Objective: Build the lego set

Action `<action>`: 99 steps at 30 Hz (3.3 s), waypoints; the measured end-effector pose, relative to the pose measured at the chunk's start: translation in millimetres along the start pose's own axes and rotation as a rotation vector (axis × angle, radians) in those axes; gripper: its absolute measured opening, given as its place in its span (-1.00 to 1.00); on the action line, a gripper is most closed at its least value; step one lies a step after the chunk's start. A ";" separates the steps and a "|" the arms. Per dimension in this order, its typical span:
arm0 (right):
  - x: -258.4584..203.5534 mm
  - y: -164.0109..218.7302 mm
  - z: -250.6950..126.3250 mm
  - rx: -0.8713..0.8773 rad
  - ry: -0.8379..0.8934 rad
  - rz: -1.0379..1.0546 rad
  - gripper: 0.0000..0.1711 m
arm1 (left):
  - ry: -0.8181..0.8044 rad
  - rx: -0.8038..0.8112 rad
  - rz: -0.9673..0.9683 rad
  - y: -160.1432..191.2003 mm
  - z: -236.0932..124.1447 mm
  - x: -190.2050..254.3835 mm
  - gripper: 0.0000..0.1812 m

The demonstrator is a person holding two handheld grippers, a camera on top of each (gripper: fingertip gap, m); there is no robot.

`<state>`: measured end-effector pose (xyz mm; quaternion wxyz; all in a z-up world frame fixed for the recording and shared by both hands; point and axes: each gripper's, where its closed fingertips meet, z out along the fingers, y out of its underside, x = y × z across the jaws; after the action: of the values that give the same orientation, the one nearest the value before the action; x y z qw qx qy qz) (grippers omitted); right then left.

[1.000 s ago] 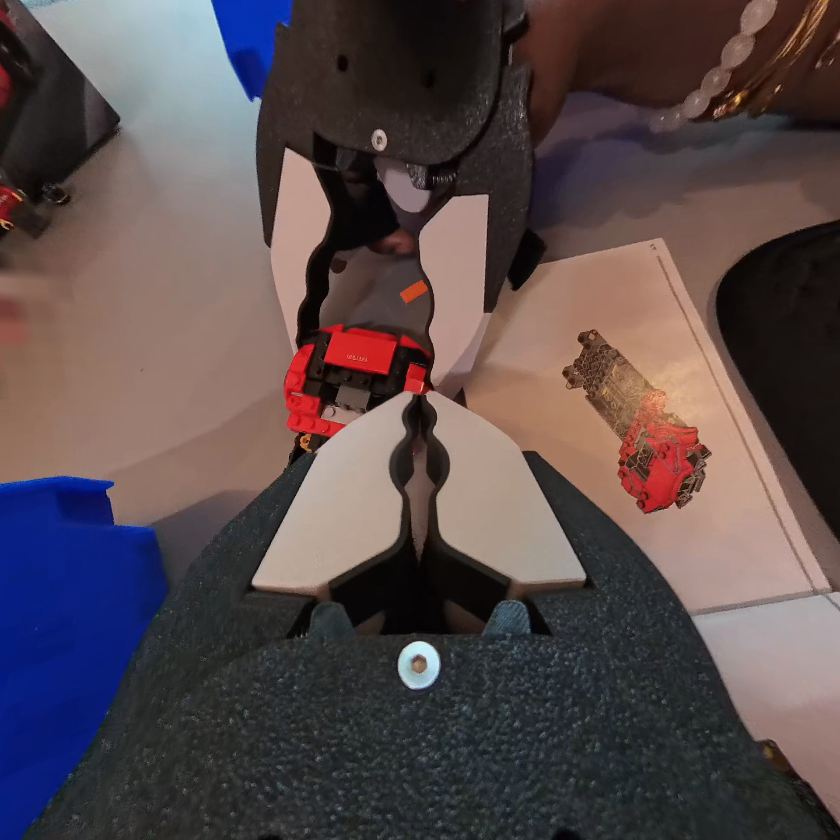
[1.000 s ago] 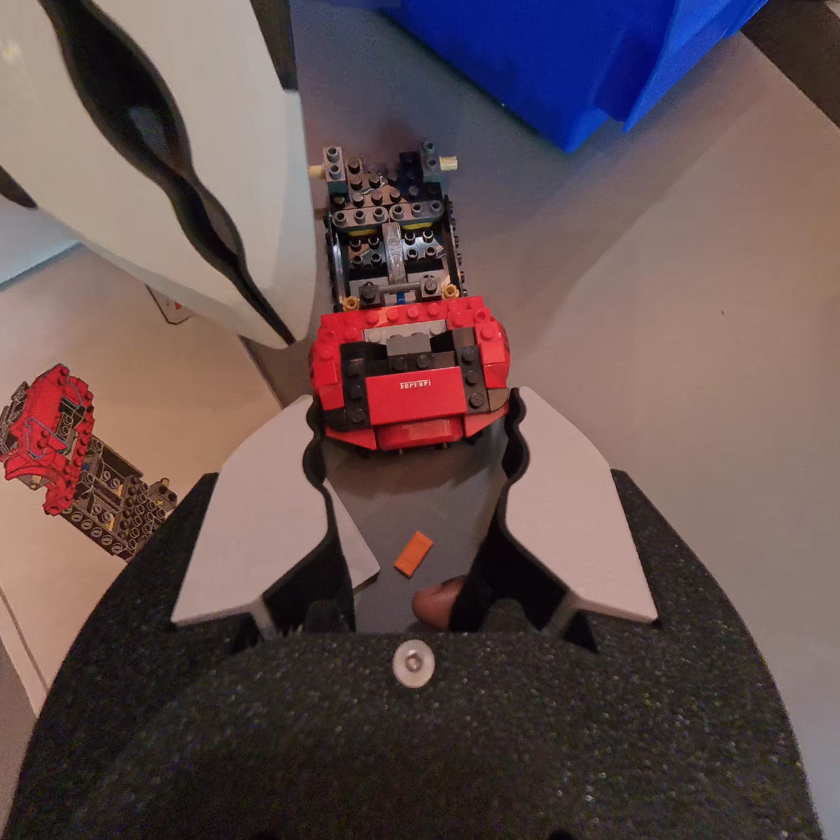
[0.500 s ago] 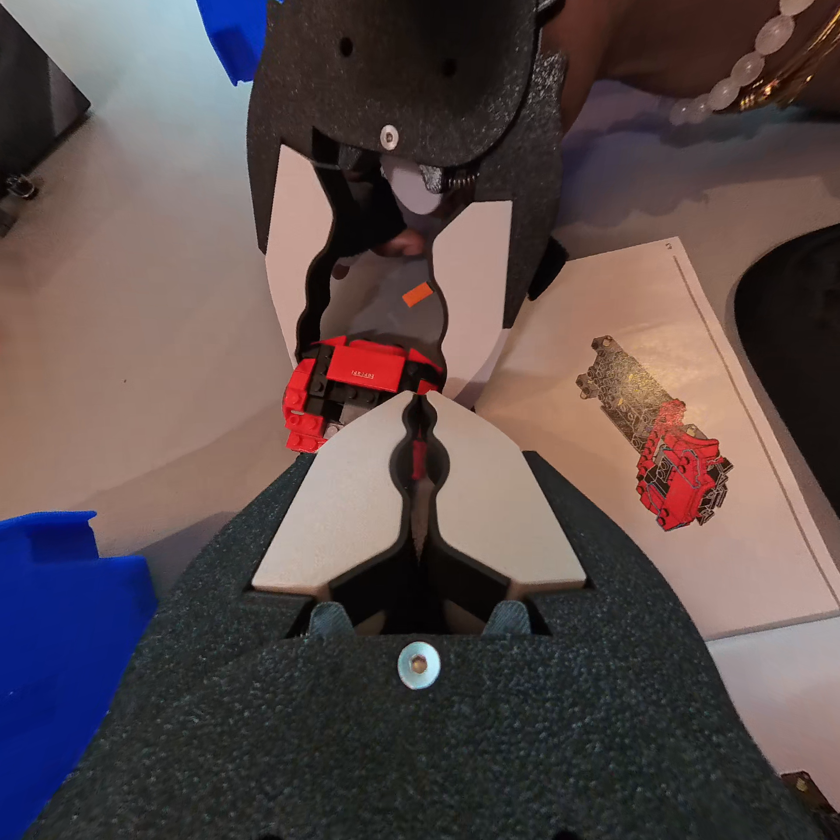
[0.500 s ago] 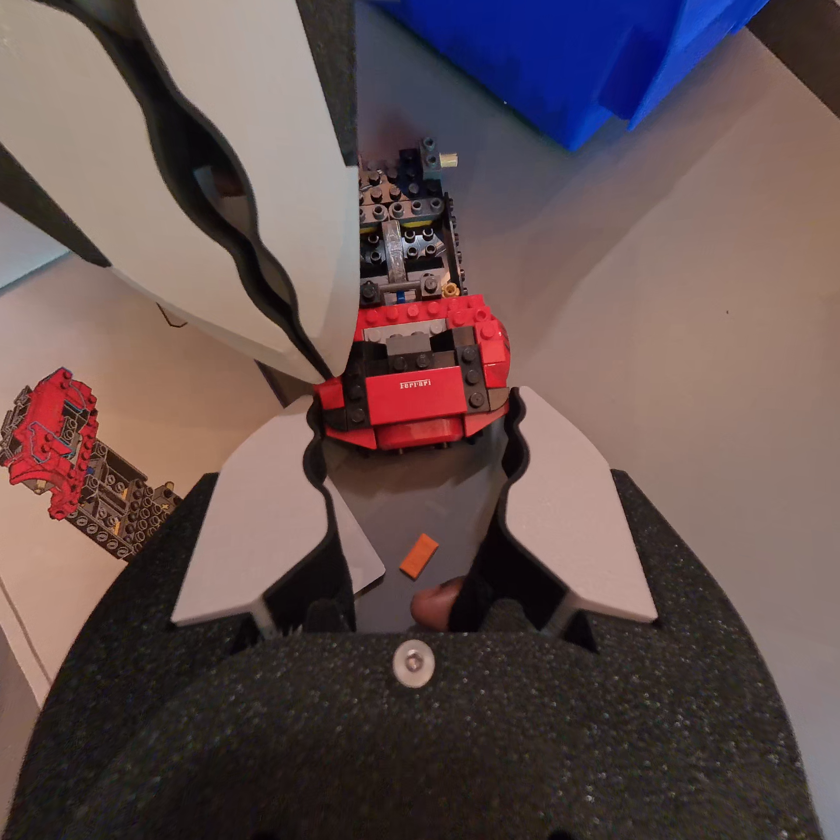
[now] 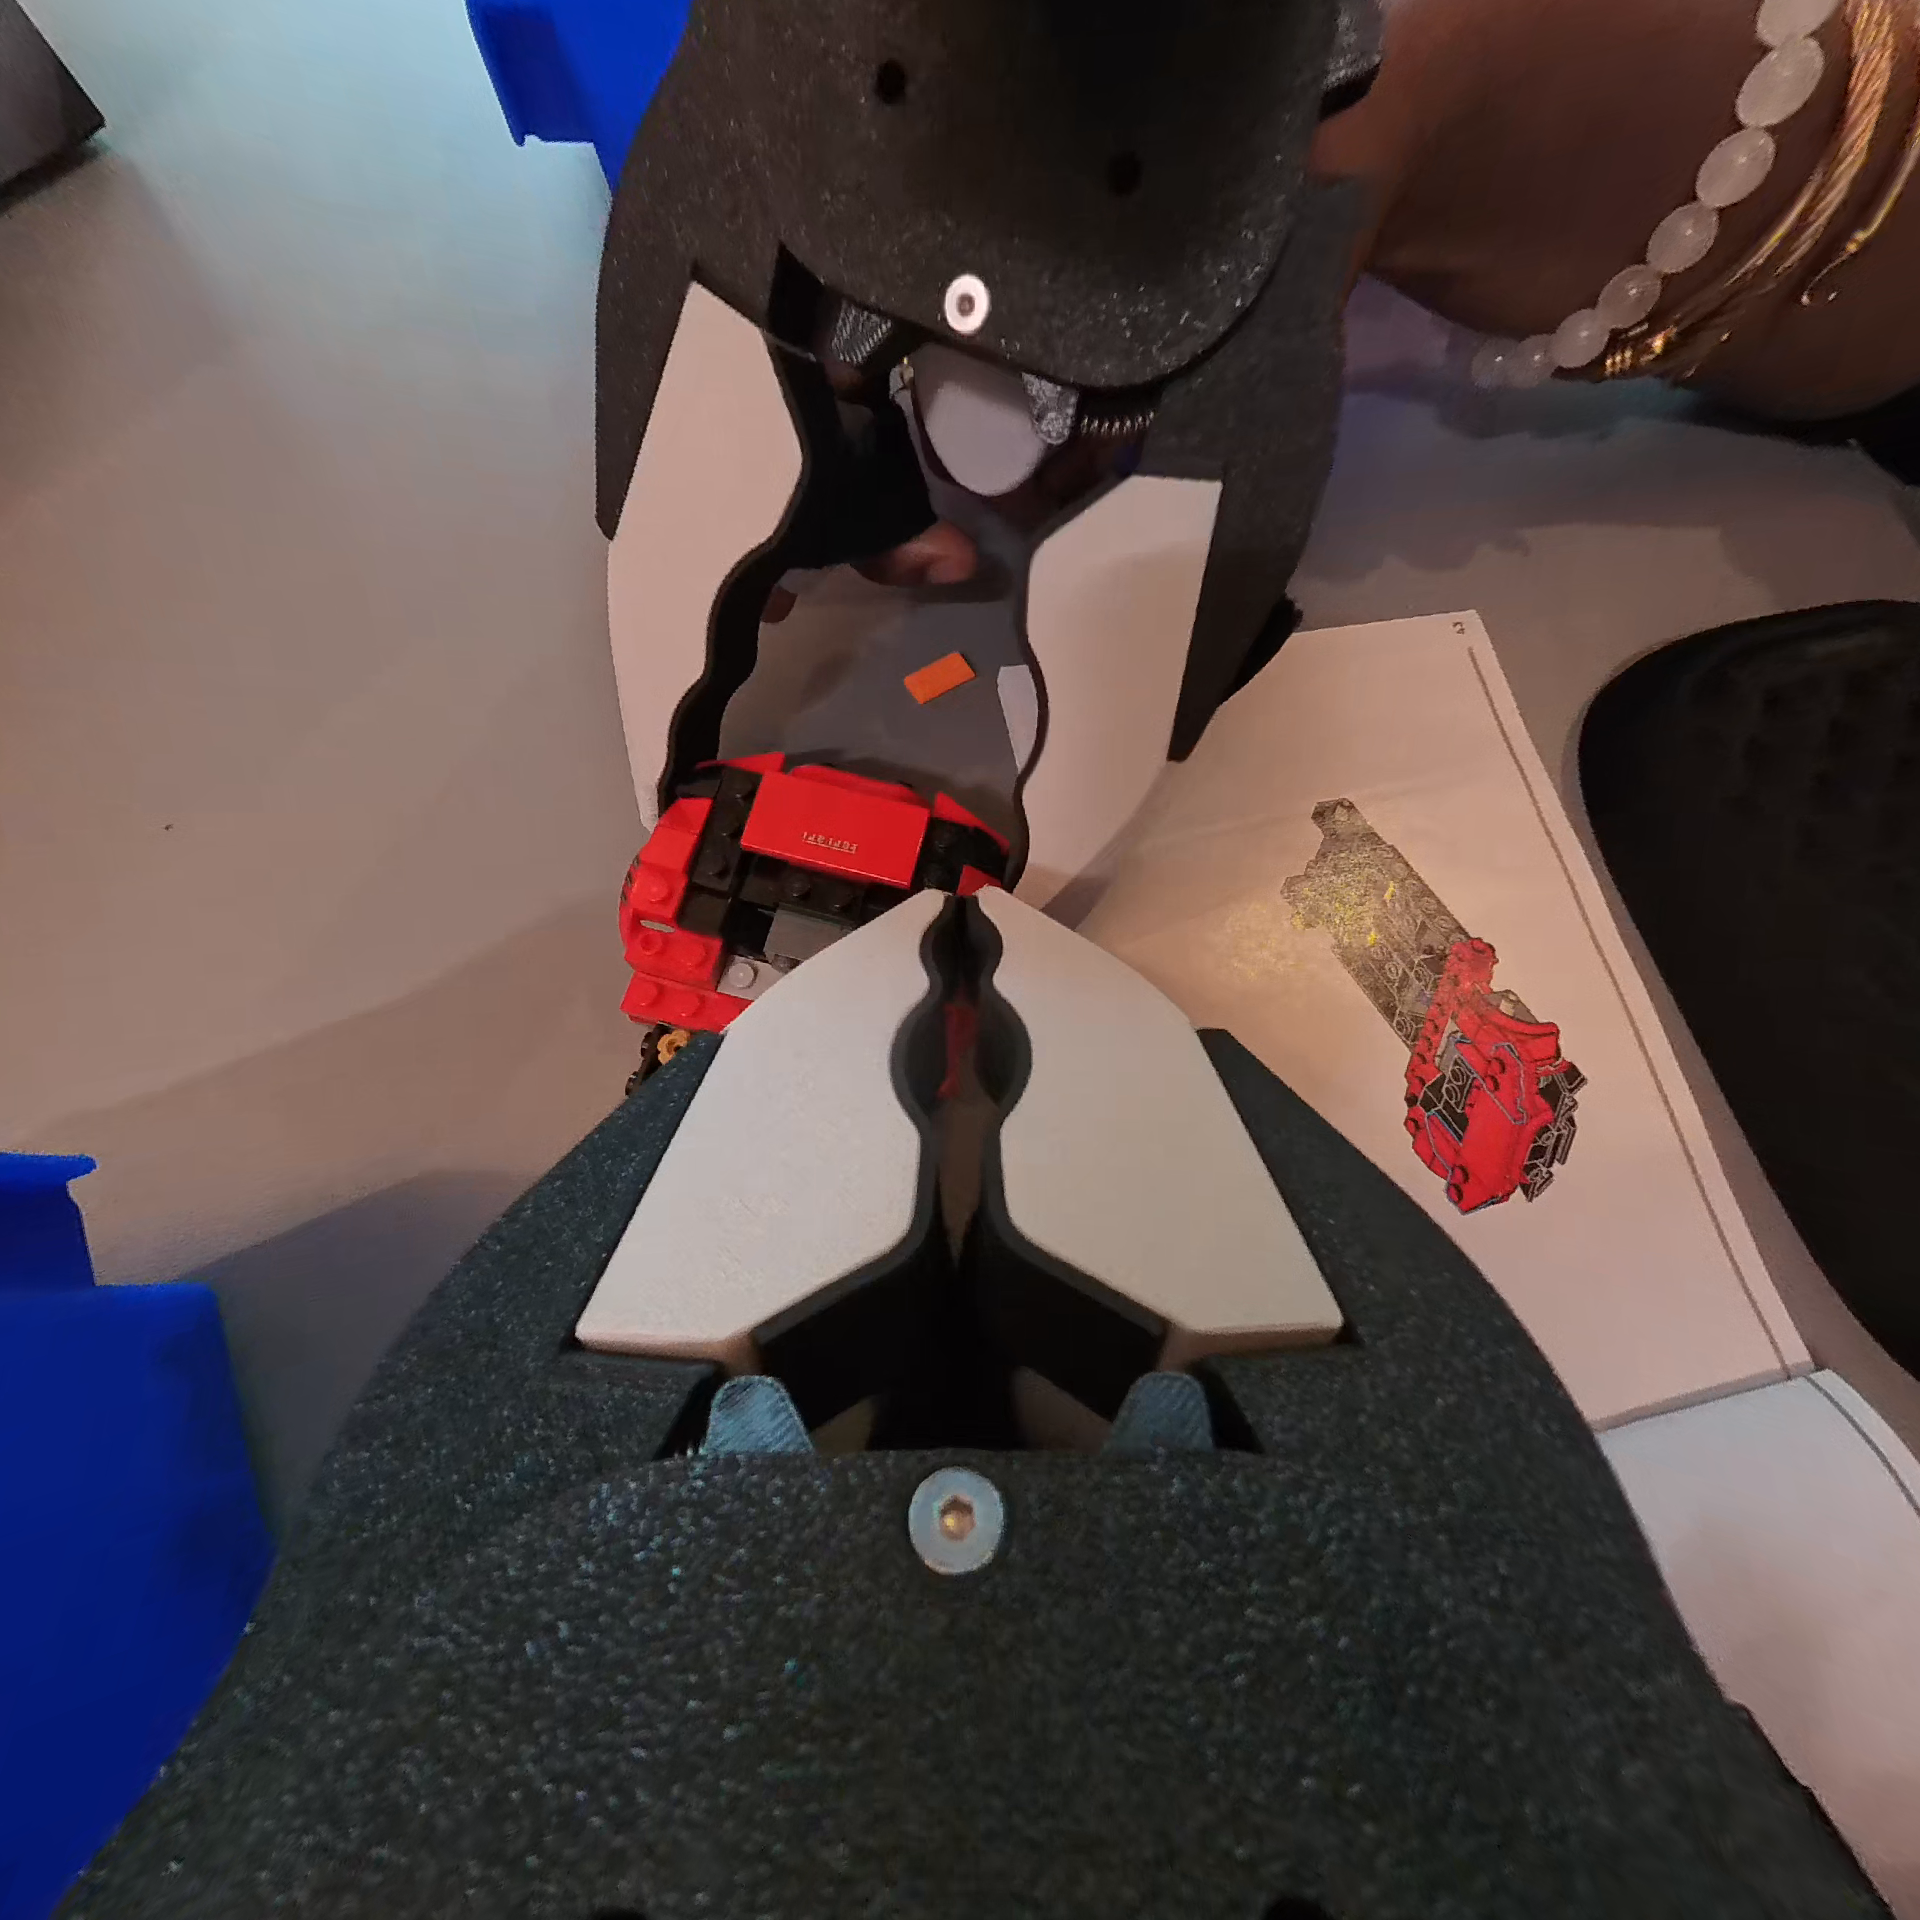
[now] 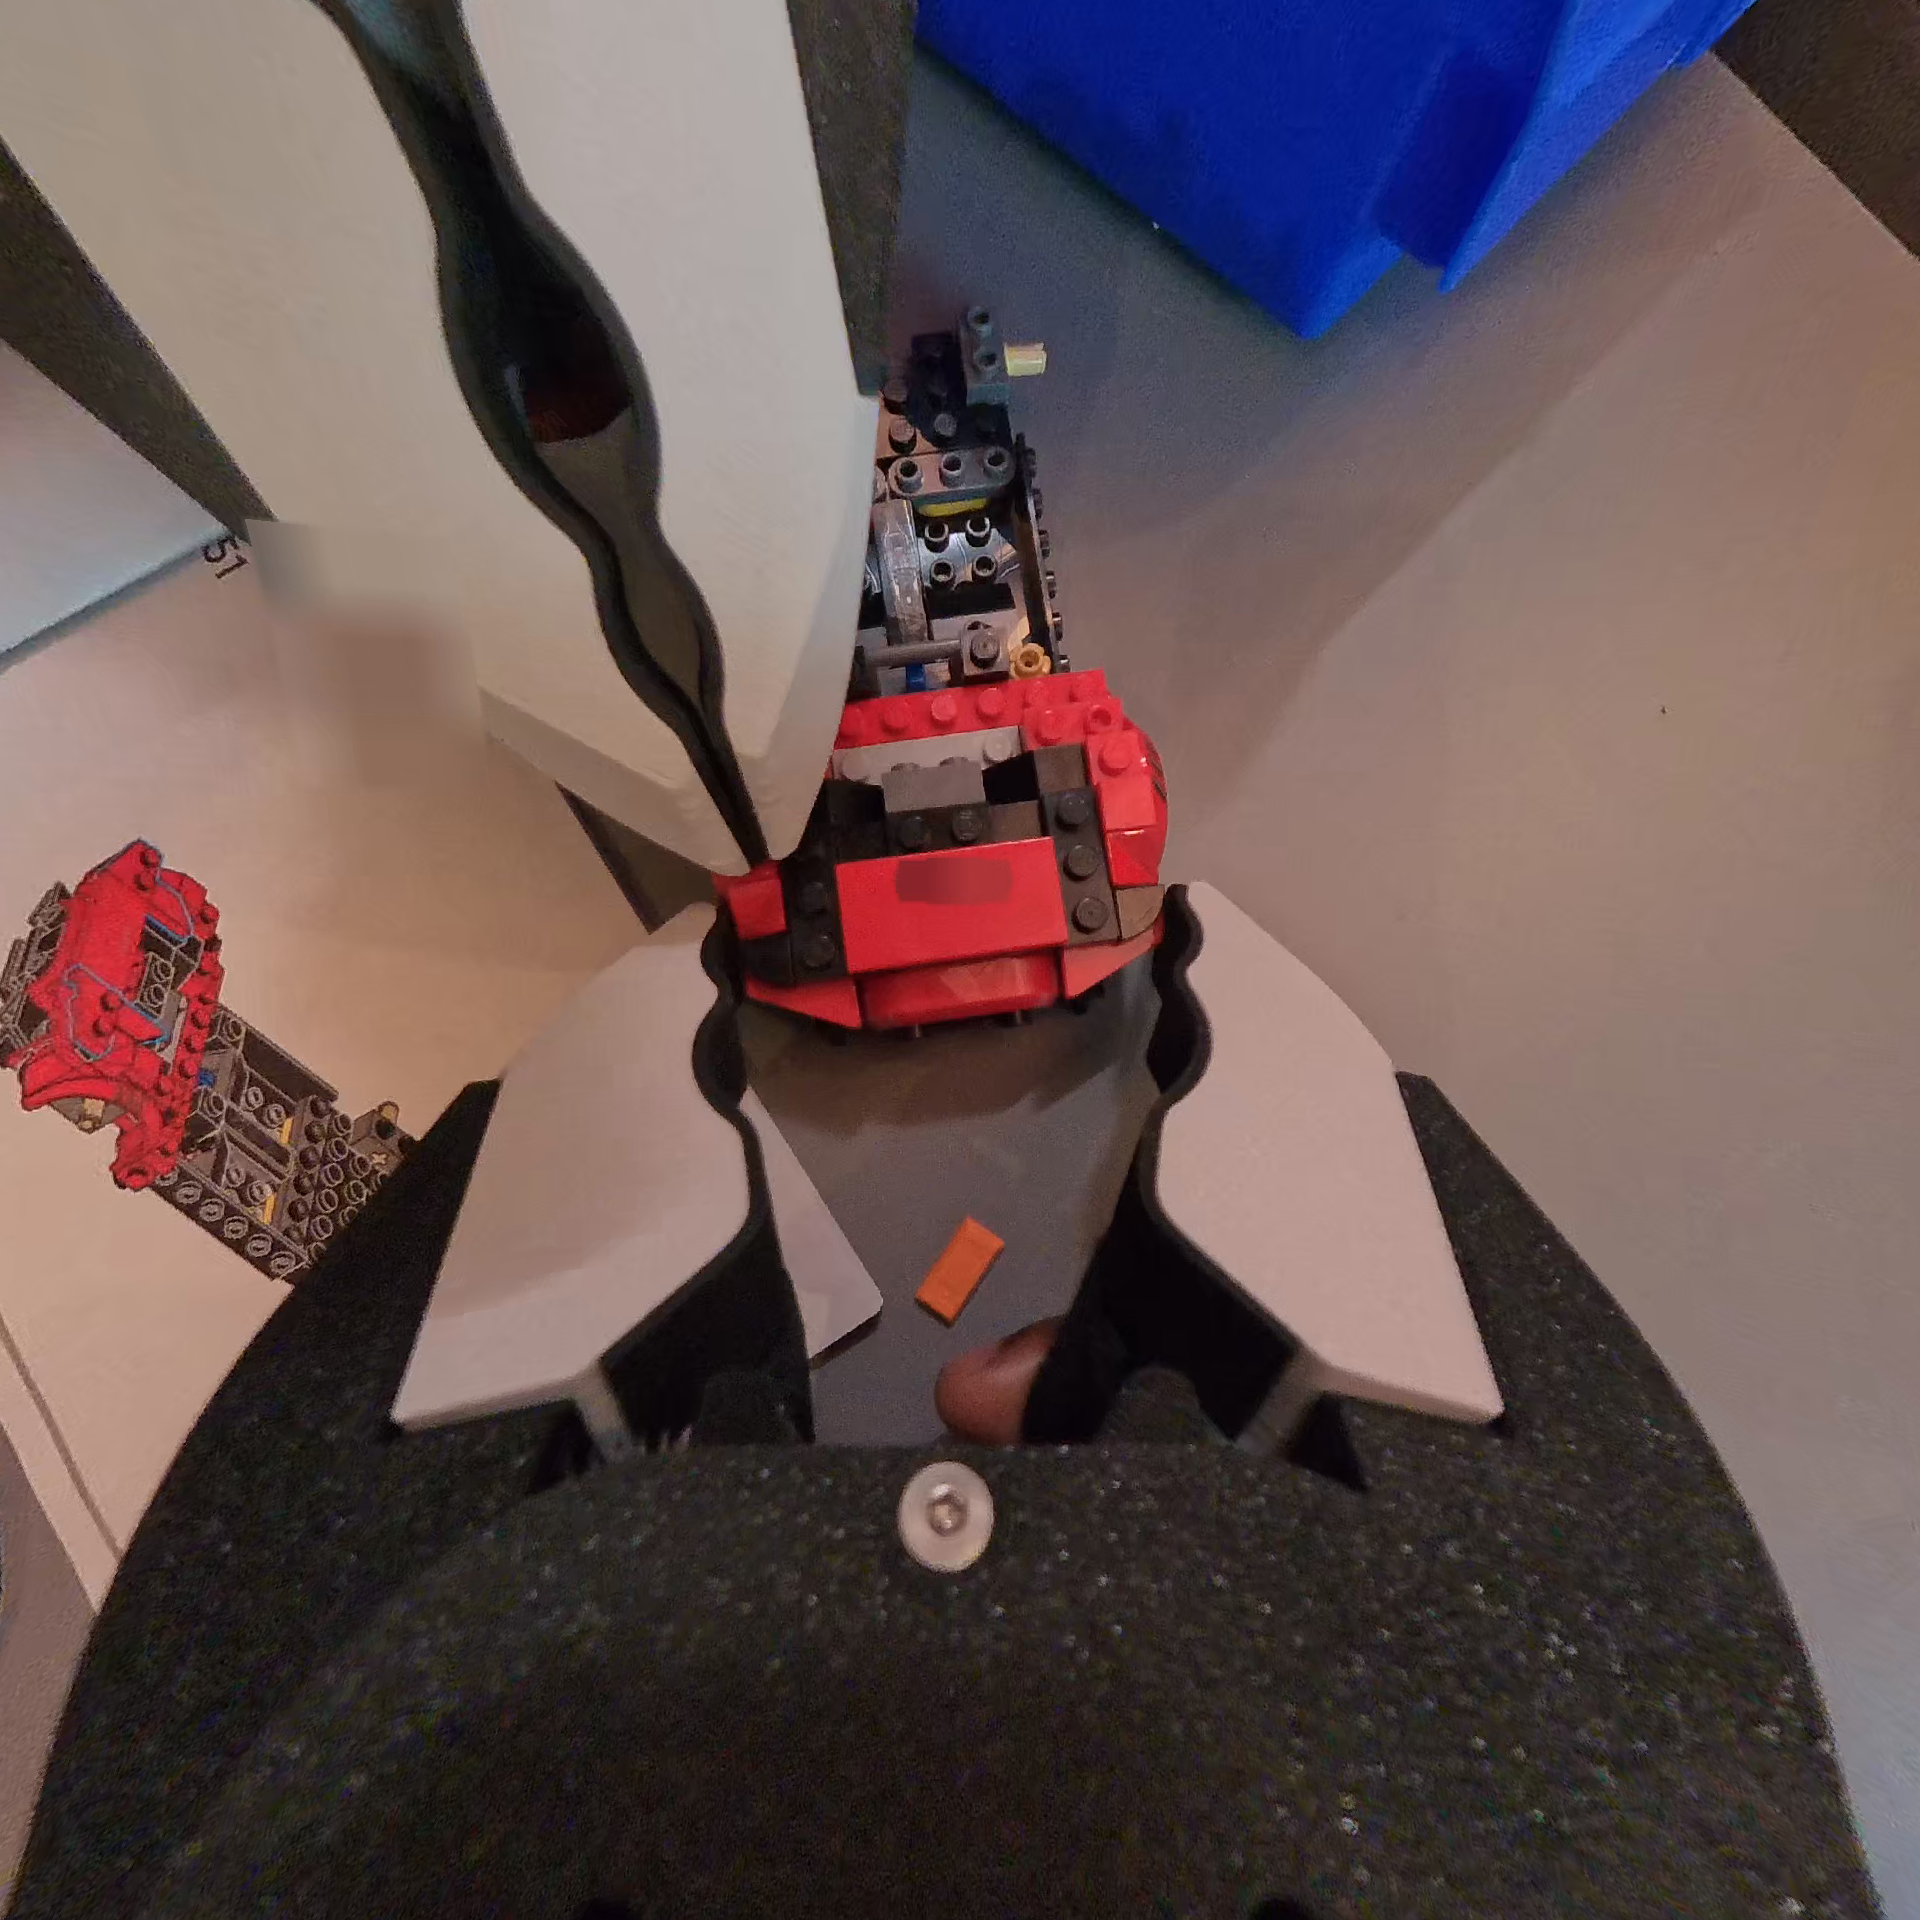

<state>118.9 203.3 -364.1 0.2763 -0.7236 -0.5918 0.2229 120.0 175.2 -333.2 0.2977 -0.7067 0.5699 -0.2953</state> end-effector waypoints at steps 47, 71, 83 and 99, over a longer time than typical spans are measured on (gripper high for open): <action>-3.2 -19.8 -22.8 0.196 -0.115 0.092 -1.00 | -0.411 -0.043 -0.064 28.7 -38.2 -44.9 -0.97; -7.0 -36.4 -60.6 0.318 0.070 -0.028 -0.65 | -0.314 -0.023 0.037 24.5 -31.2 -25.5 -0.89; -22.7 8.4 -22.4 0.136 0.115 -0.029 -0.89 | -0.218 0.000 0.081 23.5 -11.1 -12.7 -0.84; -22.7 12.1 -15.4 0.145 0.087 0.123 -0.92 | -0.211 -0.042 0.129 22.1 -0.4 -10.1 -0.80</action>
<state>133.2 177.2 -360.7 0.3393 -0.7455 -0.5162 0.2502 104.0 181.2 -350.5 0.3598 -0.7016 0.5858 -0.1875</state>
